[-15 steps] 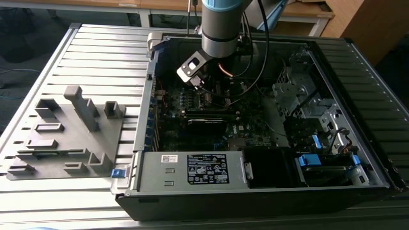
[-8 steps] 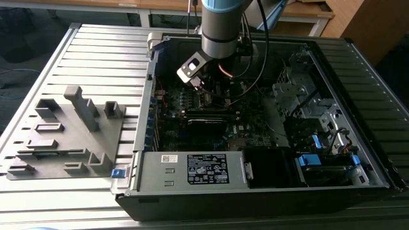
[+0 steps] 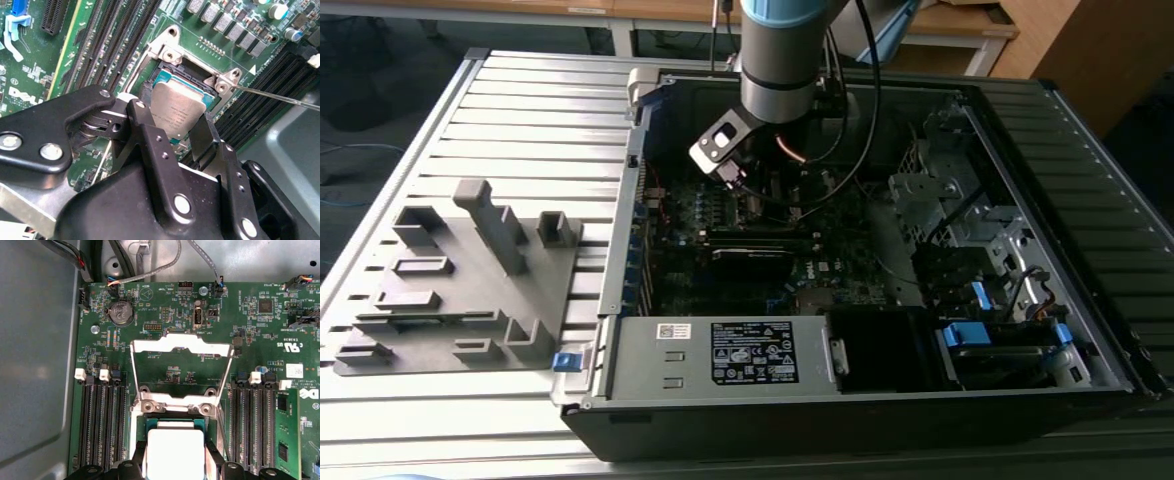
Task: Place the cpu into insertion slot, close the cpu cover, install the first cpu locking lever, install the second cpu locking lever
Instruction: 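Place the cpu into insertion slot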
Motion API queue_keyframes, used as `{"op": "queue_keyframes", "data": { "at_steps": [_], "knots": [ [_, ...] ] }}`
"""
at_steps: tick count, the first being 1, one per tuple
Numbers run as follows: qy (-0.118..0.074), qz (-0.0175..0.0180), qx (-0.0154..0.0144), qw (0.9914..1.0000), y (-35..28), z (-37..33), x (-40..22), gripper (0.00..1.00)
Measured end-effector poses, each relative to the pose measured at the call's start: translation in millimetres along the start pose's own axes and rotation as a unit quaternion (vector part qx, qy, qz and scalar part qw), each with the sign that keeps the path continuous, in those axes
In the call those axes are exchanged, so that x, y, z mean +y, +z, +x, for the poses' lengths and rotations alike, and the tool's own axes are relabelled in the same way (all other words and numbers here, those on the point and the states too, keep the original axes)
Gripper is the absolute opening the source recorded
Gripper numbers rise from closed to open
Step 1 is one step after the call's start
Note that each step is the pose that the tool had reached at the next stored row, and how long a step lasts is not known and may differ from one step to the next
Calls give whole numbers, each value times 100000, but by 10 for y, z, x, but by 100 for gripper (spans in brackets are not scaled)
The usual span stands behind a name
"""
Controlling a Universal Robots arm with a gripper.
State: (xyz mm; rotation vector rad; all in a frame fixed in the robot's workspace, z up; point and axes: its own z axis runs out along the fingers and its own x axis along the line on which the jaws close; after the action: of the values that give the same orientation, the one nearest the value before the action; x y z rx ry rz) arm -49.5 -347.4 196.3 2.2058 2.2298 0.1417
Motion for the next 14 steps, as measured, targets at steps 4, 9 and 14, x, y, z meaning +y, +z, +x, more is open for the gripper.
{"op": "queue_keyframes", "data": {
  "at_steps": [4,9,14],
  "knots": [
    [-10,2,-1,100000,0,12,0,54],
    [-6,3,-12,100000,14,13,-1,54],
    [19,-7,-20,100000,15,13,-10,54]
  ]
}}
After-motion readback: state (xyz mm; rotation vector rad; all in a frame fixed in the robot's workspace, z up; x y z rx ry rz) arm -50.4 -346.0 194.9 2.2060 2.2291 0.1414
